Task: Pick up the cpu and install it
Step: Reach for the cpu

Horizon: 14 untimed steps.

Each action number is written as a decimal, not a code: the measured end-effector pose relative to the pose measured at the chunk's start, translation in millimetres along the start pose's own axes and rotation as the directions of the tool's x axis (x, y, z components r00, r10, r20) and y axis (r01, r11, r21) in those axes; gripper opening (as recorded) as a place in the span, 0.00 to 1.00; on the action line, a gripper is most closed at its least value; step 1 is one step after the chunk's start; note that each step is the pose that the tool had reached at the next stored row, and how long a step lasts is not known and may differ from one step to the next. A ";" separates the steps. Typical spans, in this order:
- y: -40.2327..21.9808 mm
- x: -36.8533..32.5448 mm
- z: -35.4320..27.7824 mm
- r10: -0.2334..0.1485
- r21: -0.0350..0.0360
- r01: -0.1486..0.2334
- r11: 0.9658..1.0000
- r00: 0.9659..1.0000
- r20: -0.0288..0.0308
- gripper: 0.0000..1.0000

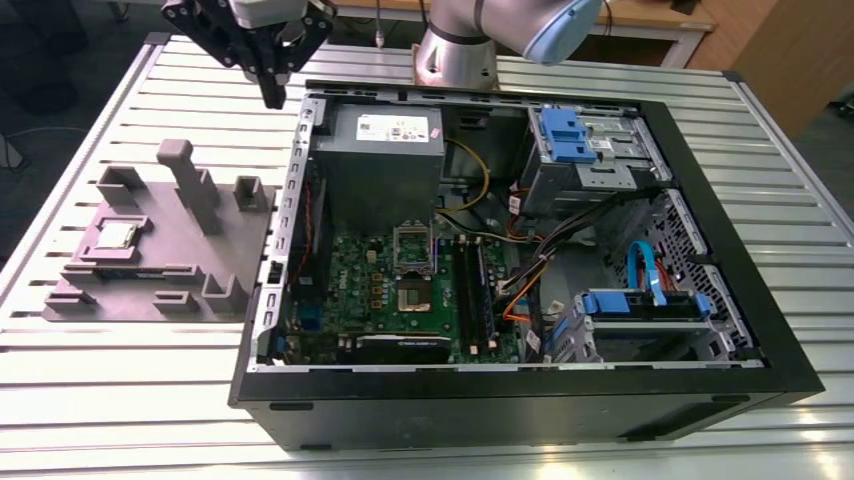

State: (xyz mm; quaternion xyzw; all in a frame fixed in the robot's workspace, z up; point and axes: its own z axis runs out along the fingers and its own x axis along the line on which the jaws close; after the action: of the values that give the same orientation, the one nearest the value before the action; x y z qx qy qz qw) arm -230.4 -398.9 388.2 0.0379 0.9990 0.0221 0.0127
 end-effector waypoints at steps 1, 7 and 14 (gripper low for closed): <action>0.0 0.3 0.0 0.000 0.000 0.000 1.000 1.000 0.000 0.10; -0.1 1.7 0.1 0.000 0.000 0.000 1.000 1.000 0.000 0.10; -0.3 3.5 0.2 0.000 0.000 0.000 1.000 1.000 0.000 0.10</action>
State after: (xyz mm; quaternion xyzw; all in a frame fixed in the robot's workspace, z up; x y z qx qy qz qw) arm -234.0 -399.0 387.9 0.0378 0.9990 0.0220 0.0127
